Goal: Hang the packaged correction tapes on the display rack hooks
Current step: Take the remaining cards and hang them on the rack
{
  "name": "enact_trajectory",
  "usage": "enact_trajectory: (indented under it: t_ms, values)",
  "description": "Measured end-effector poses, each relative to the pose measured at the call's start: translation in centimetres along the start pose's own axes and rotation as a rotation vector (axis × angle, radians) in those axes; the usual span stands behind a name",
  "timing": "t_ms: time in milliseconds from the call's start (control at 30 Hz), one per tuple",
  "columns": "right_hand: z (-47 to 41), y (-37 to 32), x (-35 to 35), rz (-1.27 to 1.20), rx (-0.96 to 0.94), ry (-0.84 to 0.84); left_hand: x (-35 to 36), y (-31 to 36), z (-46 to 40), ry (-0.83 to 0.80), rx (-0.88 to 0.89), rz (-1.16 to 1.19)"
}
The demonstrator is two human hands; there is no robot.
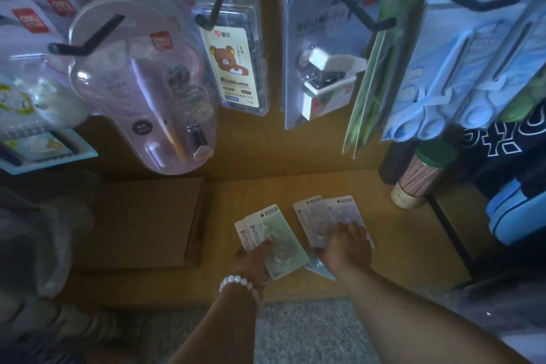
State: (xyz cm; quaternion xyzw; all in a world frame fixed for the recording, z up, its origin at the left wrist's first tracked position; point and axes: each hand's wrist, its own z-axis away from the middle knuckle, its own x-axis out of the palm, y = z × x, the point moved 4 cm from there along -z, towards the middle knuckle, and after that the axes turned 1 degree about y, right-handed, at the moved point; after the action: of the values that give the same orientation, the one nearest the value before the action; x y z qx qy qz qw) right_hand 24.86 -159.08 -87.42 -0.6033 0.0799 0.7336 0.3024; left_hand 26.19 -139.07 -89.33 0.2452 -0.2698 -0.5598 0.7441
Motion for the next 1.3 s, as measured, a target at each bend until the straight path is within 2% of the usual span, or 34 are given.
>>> enact_trajectory:
  t_ms: [267, 500, 567, 700, 800, 867, 933, 1100, 1233, 1300]
  values:
    - [0.0, -0.7, -0.4, -0.101, 0.029, 0.075, -1.2, 0.0, 0.0, 0.060, -0.010, -0.040]
    - [-1.8, -2.1, -0.3, 0.090, -0.111, -0.026, -2.3, 0.1, 0.4, 0.068, -0.011, -0.062]
    - [-1.6, -2.7, -0.4, 0.090, -0.101, -0.031, -2.8, 0.1, 0.3, 0.071, -0.009, -0.060]
    - [-1.4, -2.9, -0.5, -0.073, 0.031, -0.064, -3.8, 0.2, 0.0, 0.100, -0.020, -0.071]
    - [-1.3, -3.7, -1.3, -0.291, 0.009, -0.053, -4.2, 0.0, -0.9, 0.096, -0.020, -0.078]
    - [-0.8, -4.5, -1.8, -0.562, -0.050, -0.128, -4.2, 0.2, -1.1, 0.087, -0.013, -0.075]
    - [0.2, -5.7, -1.9, -0.788, -0.123, -0.274, -3.9, 0.8, -0.8, 0.083, 0.014, -0.077]
    - [2.3, -7.3, -0.8, -0.825, -0.248, -0.457, -2.8, 2.0, -0.2, 0.084, 0.058, -0.043]
    - [3.2, -7.4, 0.1, -0.762, -0.261, -0.500, -0.8, 2.3, 0.2, -0.008, -0.006, 0.169]
    - [3.4, -7.5, 0.5, -0.730, -0.269, -0.504, 0.0, 2.2, 0.5, -0.062, -0.032, 0.169]
